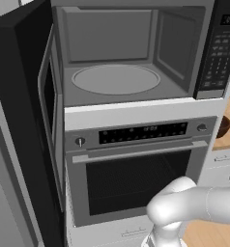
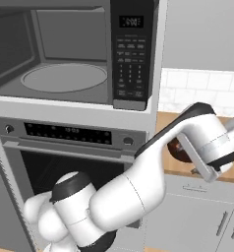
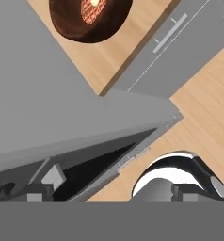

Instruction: Open the microwave, place the bowl with waffle inside the microwave, then close the microwave door and turn it on.

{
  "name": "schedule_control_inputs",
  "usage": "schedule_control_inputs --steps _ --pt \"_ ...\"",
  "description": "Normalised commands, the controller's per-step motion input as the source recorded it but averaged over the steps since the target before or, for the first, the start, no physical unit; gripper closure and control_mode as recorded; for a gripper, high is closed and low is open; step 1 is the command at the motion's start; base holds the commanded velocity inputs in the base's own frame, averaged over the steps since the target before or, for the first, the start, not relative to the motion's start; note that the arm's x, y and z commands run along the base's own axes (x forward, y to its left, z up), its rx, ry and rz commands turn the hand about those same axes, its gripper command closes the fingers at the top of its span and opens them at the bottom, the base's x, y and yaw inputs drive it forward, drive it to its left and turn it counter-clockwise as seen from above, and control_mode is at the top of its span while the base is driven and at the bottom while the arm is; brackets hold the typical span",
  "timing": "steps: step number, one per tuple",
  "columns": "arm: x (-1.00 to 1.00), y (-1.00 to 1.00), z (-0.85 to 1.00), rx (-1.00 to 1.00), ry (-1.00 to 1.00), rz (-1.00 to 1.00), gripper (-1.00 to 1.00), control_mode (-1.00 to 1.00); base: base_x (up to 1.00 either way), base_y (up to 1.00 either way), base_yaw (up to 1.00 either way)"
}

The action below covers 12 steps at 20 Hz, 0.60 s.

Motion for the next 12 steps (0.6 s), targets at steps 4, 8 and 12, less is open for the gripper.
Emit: schedule_control_inputs --steps 4,8,12 --pt "0.21 -0.30 -0.13 0.04 0.13 0.00 -1.00 -1.00 0.00 0.00 0.00" --pt "0.26 -0.17 -0.13 0.03 0.13 0.00 -1.00 -1.00 0.00 0.00 0.00" --pt "0.41 -0.05 -0.28 0.05 0.04 0.00 -1.00 -1.00 0.00 0.00 0.00"
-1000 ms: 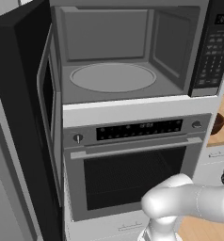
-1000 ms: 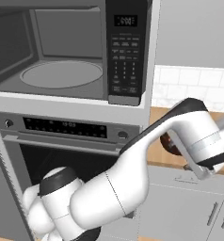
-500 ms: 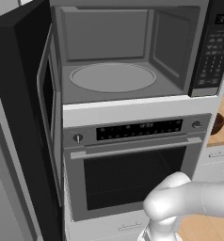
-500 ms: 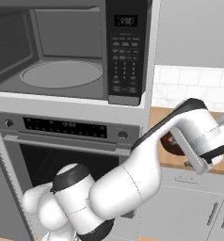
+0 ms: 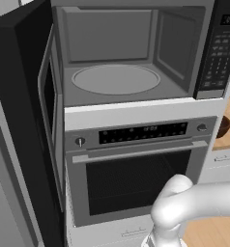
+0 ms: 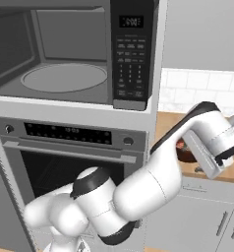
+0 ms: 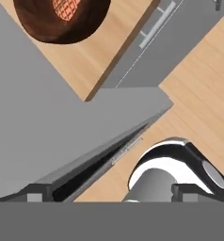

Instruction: Open the microwave, place the bowl with waffle inside the microwave, then close the microwave door and turn it on.

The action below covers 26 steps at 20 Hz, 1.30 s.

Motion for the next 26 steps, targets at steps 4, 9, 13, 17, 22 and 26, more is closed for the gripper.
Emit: schedule_control_inputs --steps 4,9,13,17,22,26 --pt "0.31 0.06 -0.28 0.03 0.00 0.00 -1.00 -1.00 0.00 0.00 0.00" --pt "0.26 0.12 -0.14 0.00 0.00 -0.01 -1.00 -1.00 0.00 0.00 0.00" --pt "0.46 0.04 0.00 0.00 0.05 -0.10 -1.00 -1.00 0.00 0.00 0.00" --pt "0.33 0.00 -0.08 0.00 0.12 -0.14 -1.00 -1.00 0.00 0.00 0.00" --pt "0.18 0.00 -0.24 0.00 0.13 -0.15 -1.00 -1.00 0.00 0.00 0.00" --pt "0.21 0.00 -0.24 0.00 0.10 -0.14 -1.00 -1.00 0.00 0.00 0.00"
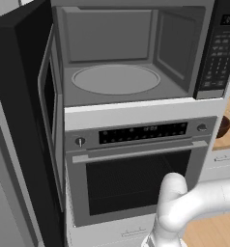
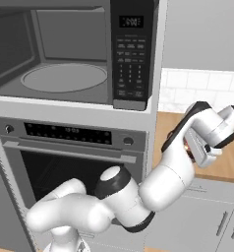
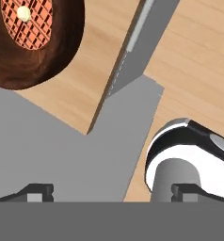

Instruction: Open the microwave, place the bowl with waffle inside the microwave, then close the microwave door and turn it on.

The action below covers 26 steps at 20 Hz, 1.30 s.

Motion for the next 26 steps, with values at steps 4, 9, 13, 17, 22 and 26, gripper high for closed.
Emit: schedule_control_inputs --steps 4,9,13,17,22,26 --pt "0.24 0.00 -0.29 0.00 0.03 -0.08 -1.00 -1.00 0.00 0.00 0.00" --pt "0.12 0.00 -0.35 0.00 0.00 -0.02 -1.00 -1.00 0.00 0.00 0.00" --pt "0.00 0.04 -0.31 0.00 -0.02 -0.02 -1.00 -1.00 0.00 0.00 0.00" --pt "0.00 0.10 -0.15 -0.02 -0.06 -0.06 -1.00 -1.00 0.00 0.00 0.00" --pt "0.03 0.09 -0.06 -0.02 -0.01 -0.13 -1.00 -1.00 0.00 0.00 0.00" --pt "0.22 0.03 -0.04 -0.01 0.00 -0.16 -1.00 -1.00 0.00 0.00 0.00"
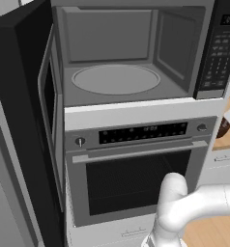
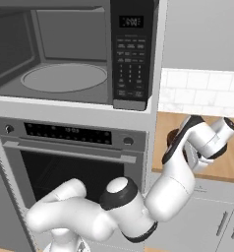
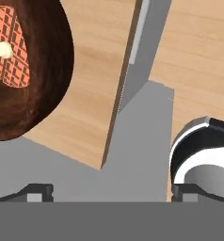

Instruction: Open the microwave, place the bowl with waffle inside the microwave, then close the microwave door and turn it on.

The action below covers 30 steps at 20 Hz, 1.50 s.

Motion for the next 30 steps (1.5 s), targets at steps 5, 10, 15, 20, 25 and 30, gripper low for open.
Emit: schedule_control_inputs --steps 5,10,15,20,25,30 --pt "0.16 0.01 -0.05 0.00 0.00 -0.06 -1.00 -1.00 0.00 0.00 0.00" --pt "0.23 0.00 -0.16 -0.01 -0.01 0.00 -1.00 -1.00 0.00 0.00 0.00" --pt "0.26 0.00 -0.14 -0.01 -0.02 -0.01 -1.00 -1.00 0.00 0.00 0.00" --pt "0.28 -0.11 -0.07 -0.01 0.00 -0.05 -1.00 -1.00 0.00 0.00 0.00" --pt "0.27 -0.36 0.00 0.00 0.01 -0.09 -1.00 -1.00 0.00 0.00 0.00" --pt "0.25 -0.30 -0.06 0.00 0.01 -0.10 -1.00 -1.00 0.00 0.00 0.00"
